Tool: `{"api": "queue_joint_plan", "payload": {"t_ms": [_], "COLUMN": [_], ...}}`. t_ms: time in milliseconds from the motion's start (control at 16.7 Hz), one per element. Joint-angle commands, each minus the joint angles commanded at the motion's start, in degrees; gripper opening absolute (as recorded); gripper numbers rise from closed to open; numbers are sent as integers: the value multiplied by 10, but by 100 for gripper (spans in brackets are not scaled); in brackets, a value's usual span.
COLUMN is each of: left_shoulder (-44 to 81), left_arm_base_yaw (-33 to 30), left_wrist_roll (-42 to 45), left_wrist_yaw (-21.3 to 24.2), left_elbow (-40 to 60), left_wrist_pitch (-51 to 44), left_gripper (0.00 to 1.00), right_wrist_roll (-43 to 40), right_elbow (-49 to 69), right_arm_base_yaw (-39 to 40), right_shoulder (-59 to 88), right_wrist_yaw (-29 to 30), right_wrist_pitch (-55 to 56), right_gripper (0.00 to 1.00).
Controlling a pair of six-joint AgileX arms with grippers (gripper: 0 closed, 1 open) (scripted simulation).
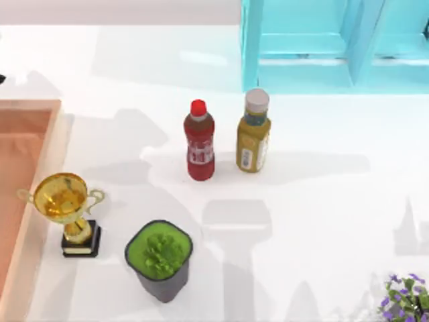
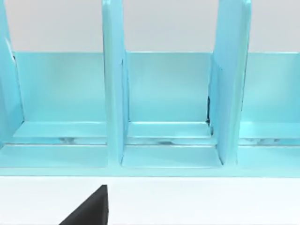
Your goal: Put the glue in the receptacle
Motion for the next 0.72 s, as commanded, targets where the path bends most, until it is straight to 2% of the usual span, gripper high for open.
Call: {"api": "queue_joint_plan", "payload": {"t_ms": [240, 420, 540, 720], "left_shoulder": [-40, -52, -54, -53], "left_arm_base_yaw": [142, 240, 297, 359], "left_wrist_roll": [249, 408, 489, 565], "left_wrist_yaw": [174, 286, 343, 399], "left_elbow": [-54, -103, -135, -175], "left_wrist_pitch": [-148, -248, -305, -368], "left_gripper": [0, 0, 0, 0], "right_wrist_roll": [0, 0, 0, 0], "right_elbow": [0, 0, 0, 0], "right_arm_base_yaw": [0, 0, 0, 0], "right_shoulder": [0, 0, 0, 0], "right_wrist_yaw": [0, 0, 0, 0], "right_wrist_pitch": [0, 0, 0, 0], "right_gripper": [100, 100, 100, 100]}}
